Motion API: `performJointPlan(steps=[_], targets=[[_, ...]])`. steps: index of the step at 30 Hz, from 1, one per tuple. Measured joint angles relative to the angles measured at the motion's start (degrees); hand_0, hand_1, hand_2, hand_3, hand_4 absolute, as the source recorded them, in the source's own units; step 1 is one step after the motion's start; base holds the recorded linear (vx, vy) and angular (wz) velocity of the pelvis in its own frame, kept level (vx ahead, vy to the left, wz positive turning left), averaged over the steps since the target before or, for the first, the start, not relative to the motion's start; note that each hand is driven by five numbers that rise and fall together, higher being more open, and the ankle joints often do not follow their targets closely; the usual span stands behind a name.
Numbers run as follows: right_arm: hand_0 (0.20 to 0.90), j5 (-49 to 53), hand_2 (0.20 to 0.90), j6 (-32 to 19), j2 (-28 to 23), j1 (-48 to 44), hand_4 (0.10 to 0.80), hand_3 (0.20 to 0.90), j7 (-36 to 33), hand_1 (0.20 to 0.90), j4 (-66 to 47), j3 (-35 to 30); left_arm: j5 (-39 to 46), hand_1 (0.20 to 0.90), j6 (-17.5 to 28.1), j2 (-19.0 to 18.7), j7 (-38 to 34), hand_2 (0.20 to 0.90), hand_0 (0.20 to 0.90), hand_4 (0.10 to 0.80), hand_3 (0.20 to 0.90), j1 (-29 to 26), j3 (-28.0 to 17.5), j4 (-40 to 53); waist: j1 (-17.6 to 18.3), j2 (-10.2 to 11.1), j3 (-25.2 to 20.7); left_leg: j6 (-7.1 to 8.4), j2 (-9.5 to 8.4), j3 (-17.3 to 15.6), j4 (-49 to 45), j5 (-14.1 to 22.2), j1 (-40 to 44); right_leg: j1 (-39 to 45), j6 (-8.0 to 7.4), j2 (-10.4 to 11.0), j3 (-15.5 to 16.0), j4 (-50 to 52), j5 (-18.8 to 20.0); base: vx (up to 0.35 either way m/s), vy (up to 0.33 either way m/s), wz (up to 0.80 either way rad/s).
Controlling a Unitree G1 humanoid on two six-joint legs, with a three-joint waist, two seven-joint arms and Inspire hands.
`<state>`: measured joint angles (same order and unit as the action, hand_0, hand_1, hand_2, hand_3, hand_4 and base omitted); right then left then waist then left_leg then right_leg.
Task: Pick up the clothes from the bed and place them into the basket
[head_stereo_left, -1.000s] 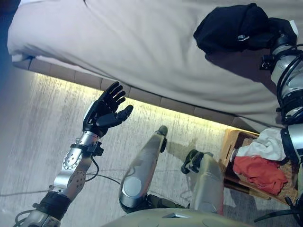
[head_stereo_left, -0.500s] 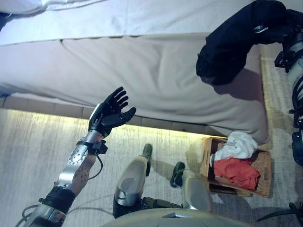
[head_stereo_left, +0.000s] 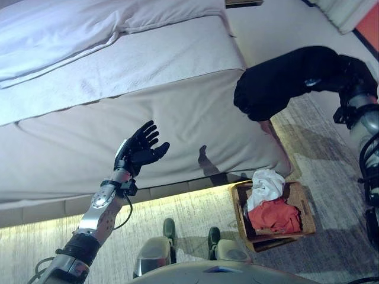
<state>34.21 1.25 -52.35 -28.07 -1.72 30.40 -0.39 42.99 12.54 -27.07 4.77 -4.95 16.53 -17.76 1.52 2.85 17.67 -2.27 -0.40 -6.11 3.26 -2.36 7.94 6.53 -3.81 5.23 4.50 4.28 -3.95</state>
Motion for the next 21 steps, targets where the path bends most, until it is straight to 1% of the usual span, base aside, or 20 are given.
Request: performJointPlan(steps=[1,2,3,4,5,6,8,9,10,12,15,17,20,21], targets=[[0.300,-0.75,0.300,0.01,1.13,2.58,0.100,0.200,-0.45,0.300,-1.80,-1.78,-0.45,0.900,0.17,1.03,0.44,0.900,0.900,0.800,0.900,-0.45,0.00,-1.64,0.30,-1.06,-0.45,-0.07,1.33,-0.29,0.90,-0.06,0.36,-2.31,-0.29,-1.07,-1.20,3.15,-0.23,-0.022,-0.021,-0.33],[0.300,-1.22,0.300,0.03,1.90,4.31,0.100,0.200,-0.64,0.300,-2.69,-2.23,-0.63,0.900,0.21,1.75,0.90,0.900,0.900,0.800,0.900,-0.82,-0.05,-3.36,1.35,-1.22,-1.28,-0.07,1.90,-0.99,1.35,-0.06,0.45,-2.46,-0.41,-1.11,-1.62,-1.55,-0.67,-0.013,-0.016,-0.38],[0.300,-1.31,0.300,0.03,2.00,4.77,0.100,0.200,-0.61,0.300,-3.09,-2.22,-0.84,0.900,0.20,1.81,1.05,0.900,0.900,0.800,0.900,-1.03,-0.03,-4.00,1.49,-0.80,-1.53,-0.06,1.50,-1.63,1.51,-0.06,0.53,-2.10,-0.22,-0.46,-2.25,-5.85,1.08,-0.009,-0.013,-0.46],[0.300,-1.67,0.300,0.03,2.10,5.58,0.100,0.200,-0.64,0.300,-4.24,-2.37,-1.14,0.900,0.19,1.57,1.41,0.900,0.900,0.800,0.900,-1.15,-0.11,-4.60,2.04,0.44,-2.03,0.17,0.09,-2.47,1.74,0.11,0.67,-2.41,-1.26,1.20,-2.98,-9.54,8.25,-0.011,-0.015,-0.32],[0.300,-1.71,0.300,0.07,3.12,6.19,0.100,0.200,-0.85,0.300,-4.40,-3.22,-1.70,0.900,0.14,2.47,1.55,0.900,0.900,0.800,0.900,-1.20,-0.16,-5.89,3.44,-0.16,-2.22,0.79,0.62,-2.53,1.76,-0.06,0.81,-1.98,-1.13,0.90,-3.42,-9.58,8.41,-0.013,-0.016,-0.40],[0.300,-1.71,0.300,0.06,4.21,7.80,0.100,0.200,-1.63,0.300,-5.06,-3.72,-2.45,0.900,0.14,2.80,1.96,0.900,0.900,0.800,0.900,-0.87,-0.14,-6.02,3.68,-0.17,-2.23,1.36,1.15,-3.30,1.76,-0.44,1.70,-1.52,-0.89,0.39,-4.07,-9.57,8.66,-0.026,-0.021,-0.31],[0.300,-1.89,0.300,0.07,5.60,11.51,0.100,0.200,-2.14,0.300,-6.47,-3.78,-3.31,0.900,0.18,3.85,2.46,0.900,0.900,0.800,0.900,-0.48,-0.14,-6.08,4.93,-0.16,-2.40,1.43,2.04,-4.70,0.96,-0.44,2.89,-0.21,-0.62,-0.38,-5.29,-9.56,8.85,-0.057,-0.028,-0.30],[0.300,-1.95,0.300,0.07,5.73,12.20,0.100,0.200,-2.15,0.300,-6.90,-3.79,-3.61,0.900,0.19,4.10,2.63,0.900,0.900,0.800,0.900,-0.49,-0.13,-6.07,5.24,-0.38,-2.58,1.43,2.19,-4.95,1.18,-0.43,2.95,-0.25,-0.62,-0.62,-5.52,-9.55,8.85,-0.069,-0.033,-0.25],[0.300,-2.40,0.300,0.06,7.11,13.82,0.100,0.200,-2.13,0.300,-8.41,-4.93,-4.02,0.900,0.27,4.43,2.90,0.900,0.900,0.800,0.900,-0.77,-0.10,-6.05,6.37,-0.89,-2.87,1.45,2.65,-5.46,1.83,-0.44,3.35,-0.80,-0.61,-1.41,-6.35,-9.55,8.85,-0.046,-0.031,-0.35],[0.300,-2.37,0.300,0.06,8.92,14.36,0.100,0.200,-2.17,0.300,-8.56,-5.49,-4.84,0.900,0.28,4.53,2.92,0.900,0.900,0.800,0.900,-0.92,-0.11,-6.07,7.24,-0.88,-2.87,1.49,2.94,-6.65,1.84,-0.41,3.47,-1.25,-0.60,-1.76,-7.46,-9.56,8.86,-0.026,-0.029,-0.35],[0.300,-2.28,0.300,0.06,9.10,15.97,0.100,0.200,-1.96,0.300,-8.56,-6.07,-4.90,0.900,0.28,5.50,3.32,0.900,0.900,0.800,0.900,-0.95,-0.05,-6.07,9.18,-0.96,-2.91,1.58,3.16,-7.73,1.87,-0.36,3.77,-1.36,-0.60,-2.02,-8.58,-9.57,8.85,0.004,-0.033,-0.16],[0.300,-2.23,0.300,0.06,9.24,17.29,0.100,0.200,-1.76,0.300,-8.55,-7.26,-4.92,0.900,0.28,5.97,3.40,0.900,0.900,0.800,0.900,-0.95,-0.05,-6.07,10.08,-0.98,-2.92,1.85,3.26,-7.89,1.93,-0.18,3.64,-1.65,-0.60,-2.15,-8.82,-9.57,8.85,0.006,-0.053,-0.09],[0.300,-2.05,0.300,0.06,10.76,17.75,0.100,0.200,-1.42,0.300,-8.54,-8.34,-4.93,0.900,0.27,6.00,3.40,0.900,0.900,0.800,0.900,-0.74,-0.03,-6.13,11.19,-1.33,-3.13,3.07,3.71,-8.56,2.01,0.63,3.22,-2.39,-0.58,-2.64,-9.18,-9.58,8.86,-0.003,-0.042,-0.07],[0.300,-1.69,0.300,0.06,11.56,18.26,0.100,0.200,-1.30,0.300,-8.54,-8.34,-4.93,0.900,0.27,6.09,3.40,0.900,0.900,0.800,0.900,-0.72,0.15,-6.27,11.23,-1.38,-3.23,3.33,3.83,-9.04,2.03,0.80,3.28,-2.54,-0.35,-2.82,-9.67,-9.59,9.04,-0.015,-0.054,-0.16]])
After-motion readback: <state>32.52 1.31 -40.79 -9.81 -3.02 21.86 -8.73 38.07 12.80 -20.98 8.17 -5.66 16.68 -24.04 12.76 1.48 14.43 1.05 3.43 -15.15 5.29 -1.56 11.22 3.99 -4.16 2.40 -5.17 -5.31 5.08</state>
